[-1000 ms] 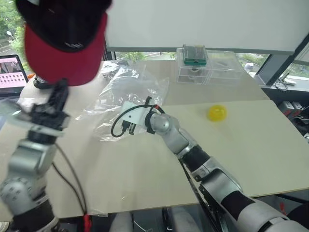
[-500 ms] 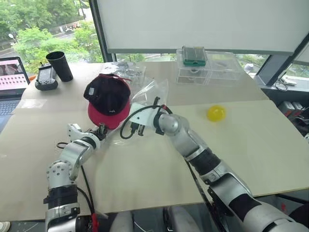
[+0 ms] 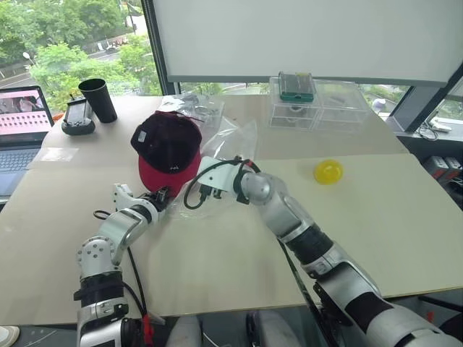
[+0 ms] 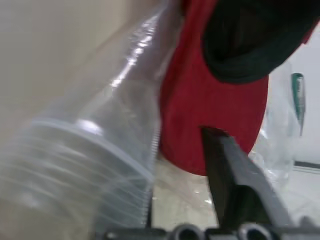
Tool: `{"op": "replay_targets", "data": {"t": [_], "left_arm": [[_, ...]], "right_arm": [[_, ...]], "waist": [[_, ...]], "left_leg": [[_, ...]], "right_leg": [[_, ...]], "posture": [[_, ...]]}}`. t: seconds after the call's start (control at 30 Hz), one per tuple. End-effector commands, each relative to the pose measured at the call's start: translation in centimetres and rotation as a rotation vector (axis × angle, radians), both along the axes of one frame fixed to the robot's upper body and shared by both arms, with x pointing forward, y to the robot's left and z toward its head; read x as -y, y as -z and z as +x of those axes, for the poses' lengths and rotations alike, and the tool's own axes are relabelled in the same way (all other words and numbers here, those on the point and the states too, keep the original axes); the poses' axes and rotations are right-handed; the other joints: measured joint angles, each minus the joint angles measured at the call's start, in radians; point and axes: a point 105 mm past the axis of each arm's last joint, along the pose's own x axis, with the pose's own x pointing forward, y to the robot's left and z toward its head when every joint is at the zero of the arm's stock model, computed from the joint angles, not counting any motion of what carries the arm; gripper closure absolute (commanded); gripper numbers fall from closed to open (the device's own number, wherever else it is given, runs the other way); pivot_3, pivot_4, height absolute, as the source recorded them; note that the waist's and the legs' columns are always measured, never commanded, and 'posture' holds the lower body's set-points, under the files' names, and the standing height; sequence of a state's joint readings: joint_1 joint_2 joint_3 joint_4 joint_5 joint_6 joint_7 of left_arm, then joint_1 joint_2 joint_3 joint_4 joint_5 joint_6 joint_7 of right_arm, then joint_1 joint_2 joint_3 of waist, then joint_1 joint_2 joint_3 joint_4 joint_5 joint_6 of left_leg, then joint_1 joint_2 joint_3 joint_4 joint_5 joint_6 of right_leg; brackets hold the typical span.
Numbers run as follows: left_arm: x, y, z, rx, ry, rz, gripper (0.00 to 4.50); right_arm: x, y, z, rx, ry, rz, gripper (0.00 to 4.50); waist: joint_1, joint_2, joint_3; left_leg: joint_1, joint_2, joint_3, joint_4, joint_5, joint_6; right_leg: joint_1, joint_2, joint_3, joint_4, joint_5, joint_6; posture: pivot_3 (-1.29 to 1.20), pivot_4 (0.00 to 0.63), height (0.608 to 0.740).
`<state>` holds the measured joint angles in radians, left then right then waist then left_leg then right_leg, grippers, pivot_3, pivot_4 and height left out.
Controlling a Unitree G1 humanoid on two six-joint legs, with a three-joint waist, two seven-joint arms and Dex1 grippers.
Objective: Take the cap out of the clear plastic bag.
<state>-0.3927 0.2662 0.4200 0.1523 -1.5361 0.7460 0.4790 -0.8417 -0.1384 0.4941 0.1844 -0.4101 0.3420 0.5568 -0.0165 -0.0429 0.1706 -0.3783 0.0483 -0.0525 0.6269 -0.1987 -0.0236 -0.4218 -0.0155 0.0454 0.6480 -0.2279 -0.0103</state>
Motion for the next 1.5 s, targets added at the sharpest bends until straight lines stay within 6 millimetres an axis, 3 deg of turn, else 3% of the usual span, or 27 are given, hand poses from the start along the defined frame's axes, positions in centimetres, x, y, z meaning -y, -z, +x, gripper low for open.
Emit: {"op": "replay_targets", "data": {"t": [0.03, 0.13, 0.2, 0.43, 0.6, 0.73, 0.87, 1.03, 1.13, 1.23, 1.4, 1.5], "left_arm": [[0.4, 2.9, -0.8, -0.108, 0.011, 0.000, 1.41], [0.3, 2.6, -0.8, -0.097, 0.009, -0.011, 0.48], [0.2, 2.5, -0.9, -0.093, 0.008, -0.011, 0.04], [0.1, 2.2, -1.0, -0.072, 0.026, -0.017, 0.04], [-1.5, 0.4, -2.5, -0.007, 0.029, 0.013, 0.04], [-3.9, -1.7, -5.1, 0.068, 0.019, 0.071, 0.04], [-6.0, -1.9, -7.9, 0.076, 0.034, 0.132, 0.04], [-9.0, -3.7, -10.1, 0.143, 0.048, 0.474, 0.04], [-10.3, -5.0, -11.2, 0.225, 0.070, 0.921, 0.04], [-10.8, -4.5, -11.9, 0.254, 0.060, 1.158, 0.04], [-13.4, -2.9, -13.5, 0.266, -0.107, 1.306, 0.04], [-14.7, -2.4, -14.2, 0.257, -0.224, 1.327, 0.04]], "right_arm": [[0.0, -1.1, -0.6, 0.001, -0.024, 0.027, 0.96], [0.3, -0.5, -0.9, -0.030, -0.042, 0.004, 0.02], [0.7, -0.2, -1.0, -0.046, -0.052, -0.012, 0.00], [1.6, -0.1, -1.1, -0.011, -0.069, -0.066, 0.00], [2.4, -1.2, -2.8, -0.219, -0.147, 0.101, 0.00], [5.4, -3.4, -4.7, -0.428, -0.215, 0.277, 0.00], [8.2, -4.4, -6.2, -0.579, -0.240, 0.365, 0.00], [12.4, -4.7, -2.9, -0.611, 0.004, 0.539, 0.00], [15.8, -3.1, -0.5, -0.562, 0.251, 0.591, 0.00], [18.6, -1.4, 0.5, -0.485, 0.430, 0.570, 0.00], [23.4, 0.0, 0.7, -0.278, 0.655, 0.576, 0.00], [24.4, 0.3, 0.3, -0.213, 0.695, 0.607, 0.00]], "waist": [[0.000, 0.001, 0.000], [0.001, 0.002, -0.001], [0.000, 0.003, -0.002], [-0.004, 0.005, -0.003], [-0.009, 0.005, -0.003], [-0.022, 0.006, -0.002], [-0.027, 0.007, -0.001], [-0.030, 0.005, 0.002], [-0.028, 0.004, 0.004], [-0.019, 0.006, 0.005], [-0.022, 0.005, 0.005], [-0.025, 0.004, 0.005]], "left_leg": [[0.000, 0.000, 0.000, 0.000, 0.000, 0.000], [0.001, 0.000, 0.000, 0.000, 0.000, 0.000], [0.001, 0.000, 0.000, 0.000, 0.000, 0.000], [0.001, 0.000, 0.000, -0.001, 0.000, 0.000], [-0.001, 0.000, 0.000, -0.001, 0.000, -0.001], [-0.003, 0.001, 0.000, -0.001, -0.002, -0.012], [-0.004, 0.001, 0.000, -0.001, -0.003, -0.016], [-0.005, 0.001, 0.000, -0.002, -0.004, -0.016], [-0.009, 0.001, 0.001, -0.002, -0.003, -0.017], [-0.014, -0.002, 0.006, -0.005, -0.003, -0.018], [-0.019, -0.007, 0.014, -0.011, -0.004, -0.018], [-0.024, -0.007, 0.020, -0.011, -0.007, -0.018]], "right_leg": [[0.000, 0.000, 0.000, 0.000, 0.000, 0.000], [0.001, 0.000, 0.000, 0.000, 0.000, 0.000], [0.001, 0.000, 0.000, 0.000, 0.000, 0.000], [0.000, 0.000, 0.000, -0.001, 0.000, 0.001], [-0.001, 0.000, 0.000, -0.002, 0.000, 0.001], [-0.003, 0.000, 0.001, -0.002, -0.001, 0.002], [-0.003, -0.001, 0.000, -0.005, -0.003, 0.004], [-0.006, 0.000, 0.001, -0.004, -0.005, 0.000], [-0.012, -0.001, 0.002, -0.005, -0.007, -0.005], [-0.017, -0.004, 0.005, -0.007, -0.007, -0.005], [-0.024, -0.009, 0.014, -0.009, -0.004, 0.005], [-0.030, -0.010, 0.019, -0.009, -0.003, 0.006]], "posture": [[0.00, 0.150, 0.740], [0.00, 0.150, 0.740], [0.00, 0.150, 0.740], [0.00, 0.150, 0.740], [0.00, 0.150, 0.740], [0.00, 0.150, 0.740], [0.00, 0.150, 0.740], [0.00, 0.150, 0.740], [0.00, 0.150, 0.740], [0.00, 0.150, 0.740], [0.00, 0.150, 0.740], [0.00, 0.150, 0.740]]}}
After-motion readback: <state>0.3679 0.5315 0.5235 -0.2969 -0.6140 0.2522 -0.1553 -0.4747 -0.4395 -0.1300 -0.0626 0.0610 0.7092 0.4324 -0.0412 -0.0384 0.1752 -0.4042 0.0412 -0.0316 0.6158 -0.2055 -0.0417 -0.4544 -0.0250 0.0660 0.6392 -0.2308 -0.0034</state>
